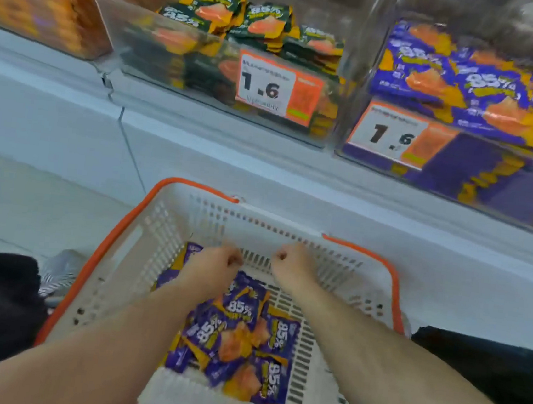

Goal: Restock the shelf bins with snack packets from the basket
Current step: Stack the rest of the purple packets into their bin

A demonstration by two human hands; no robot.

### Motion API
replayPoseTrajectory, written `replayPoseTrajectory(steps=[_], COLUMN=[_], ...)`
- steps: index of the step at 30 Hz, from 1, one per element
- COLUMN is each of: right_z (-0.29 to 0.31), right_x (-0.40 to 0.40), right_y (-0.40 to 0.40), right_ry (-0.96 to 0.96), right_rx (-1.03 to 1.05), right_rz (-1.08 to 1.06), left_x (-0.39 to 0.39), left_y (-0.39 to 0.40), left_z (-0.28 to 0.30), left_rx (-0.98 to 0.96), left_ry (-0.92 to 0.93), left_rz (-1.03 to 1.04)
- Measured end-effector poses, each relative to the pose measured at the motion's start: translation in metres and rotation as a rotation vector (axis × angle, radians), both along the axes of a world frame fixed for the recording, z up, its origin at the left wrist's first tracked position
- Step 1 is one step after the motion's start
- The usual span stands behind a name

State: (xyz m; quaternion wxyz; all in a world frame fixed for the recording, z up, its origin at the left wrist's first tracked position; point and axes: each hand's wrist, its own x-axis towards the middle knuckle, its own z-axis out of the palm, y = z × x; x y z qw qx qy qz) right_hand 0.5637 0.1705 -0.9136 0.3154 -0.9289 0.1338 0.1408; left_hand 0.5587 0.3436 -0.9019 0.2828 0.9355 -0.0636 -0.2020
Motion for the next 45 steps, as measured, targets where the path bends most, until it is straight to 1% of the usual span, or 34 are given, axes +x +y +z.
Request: replayPoseTrajectory(steps=[2, 3, 5, 7, 9, 13, 15, 18, 22, 24, 27, 30, 32, 33, 35, 38, 40, 42, 43, 45], right_z=[-0.036, -0.053, -0.073, -0.087, -0.096, -0.117, -0.124, -0.127, -0.122, -0.112, -0.089, -0.065, -0.048, -0.038, -0.017, 0.018, 0.043, 0.066, 0.080, 0.107], right_x=[-0.012, -0.019, -0.033, -0.043, -0.051, -0.068, -0.073, -0.075, -0.075, -0.075, -0.075, -0.067, -0.056, -0.051, -0.037, -0.014, 0.000, 0.007, 0.007, 0.005], right_y=[-0.009, -0.014, -0.022, -0.027, -0.031, -0.028, -0.024, -0.019, -0.020, -0.019, -0.021, -0.030, -0.037, -0.040, -0.042, -0.035, -0.029, -0.023, -0.020, -0.017], right_ry=[0.262, 0.357, 0.474, 0.518, 0.504, 0.417, 0.356, 0.319, 0.306, 0.298, 0.227, 0.193, 0.091, 0.038, -0.035, -0.192, -0.287, -0.330, -0.344, -0.388], right_rx=[-0.045, -0.071, -0.130, -0.185, -0.292, -0.488, -0.588, -0.686, -0.715, -0.714, -0.746, -0.778, -0.773, -0.750, -0.661, -0.462, -0.327, -0.155, -0.086, -0.015], right_rz=[0.048, 0.083, 0.142, 0.207, 0.300, 0.470, 0.516, 0.584, 0.706, 0.761, 0.842, 0.780, 0.728, 0.689, 0.587, 0.451, 0.419, 0.410, 0.409, 0.414], left_x=[-0.005, -0.006, -0.008, -0.006, -0.008, -0.010, -0.008, -0.005, -0.005, -0.006, -0.005, -0.002, -0.001, -0.001, 0.000, -0.002, -0.008, -0.013, -0.016, -0.021], left_y=[0.005, 0.006, 0.006, 0.004, 0.003, 0.001, 0.000, -0.001, -0.003, -0.004, -0.007, -0.009, -0.007, -0.007, -0.008, -0.014, -0.020, -0.022, -0.023, -0.031], left_z=[-0.019, -0.027, -0.036, -0.044, -0.050, -0.060, -0.061, -0.062, -0.058, -0.056, -0.048, -0.040, -0.043, -0.044, -0.042, -0.025, -0.006, 0.012, 0.020, 0.037], left_rx=[0.059, 0.067, 0.079, 0.079, 0.074, 0.059, 0.049, 0.037, 0.027, 0.039, 0.044, 0.017, -0.025, -0.063, -0.154, -0.344, -0.535, -0.764, -0.919, -1.191], left_ry=[0.077, 0.110, 0.159, 0.207, 0.258, 0.340, 0.361, 0.369, 0.365, 0.357, 0.339, 0.283, 0.265, 0.272, 0.351, 0.572, 0.744, 0.853, 0.888, 0.893], left_rz=[-0.017, -0.019, -0.033, -0.044, -0.018, 0.007, 0.012, 0.038, 0.050, 0.028, -0.001, -0.007, 0.058, 0.115, 0.263, 0.473, 0.529, 0.512, 0.507, 0.520])
